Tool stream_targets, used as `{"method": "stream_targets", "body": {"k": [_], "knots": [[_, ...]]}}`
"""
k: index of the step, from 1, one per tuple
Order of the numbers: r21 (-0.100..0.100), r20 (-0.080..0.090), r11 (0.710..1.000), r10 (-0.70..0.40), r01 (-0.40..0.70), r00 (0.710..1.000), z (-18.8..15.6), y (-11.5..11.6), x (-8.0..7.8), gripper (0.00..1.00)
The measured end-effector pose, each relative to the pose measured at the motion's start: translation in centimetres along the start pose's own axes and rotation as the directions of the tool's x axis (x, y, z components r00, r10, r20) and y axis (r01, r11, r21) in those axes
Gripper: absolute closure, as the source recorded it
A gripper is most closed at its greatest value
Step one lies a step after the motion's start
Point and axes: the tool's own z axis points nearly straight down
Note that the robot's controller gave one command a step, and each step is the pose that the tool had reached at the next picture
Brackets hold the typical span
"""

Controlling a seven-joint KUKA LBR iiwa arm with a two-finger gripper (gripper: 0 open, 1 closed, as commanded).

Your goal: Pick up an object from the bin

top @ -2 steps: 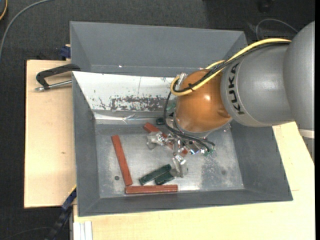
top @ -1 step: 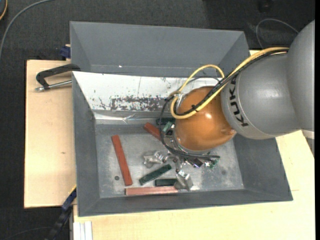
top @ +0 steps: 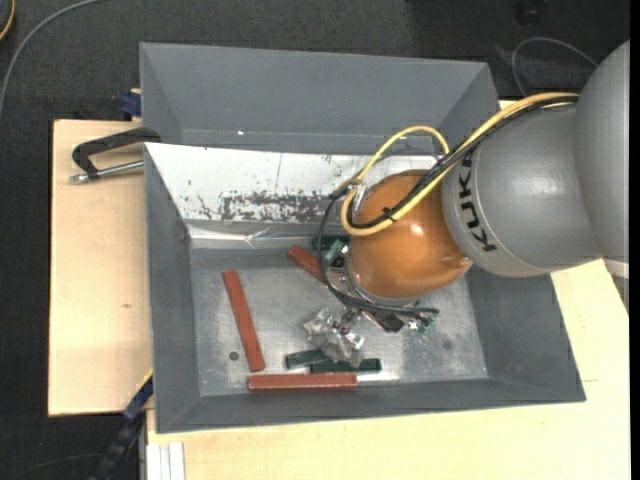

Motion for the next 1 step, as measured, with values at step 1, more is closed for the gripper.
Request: {"method": "stream_targets", "body": {"k": [1], "knots": [[-0.009, -0.001, 0.827, -0.562, 0.562, 0.827, -1.47, 2.25, -3.41, 1.00]]}}
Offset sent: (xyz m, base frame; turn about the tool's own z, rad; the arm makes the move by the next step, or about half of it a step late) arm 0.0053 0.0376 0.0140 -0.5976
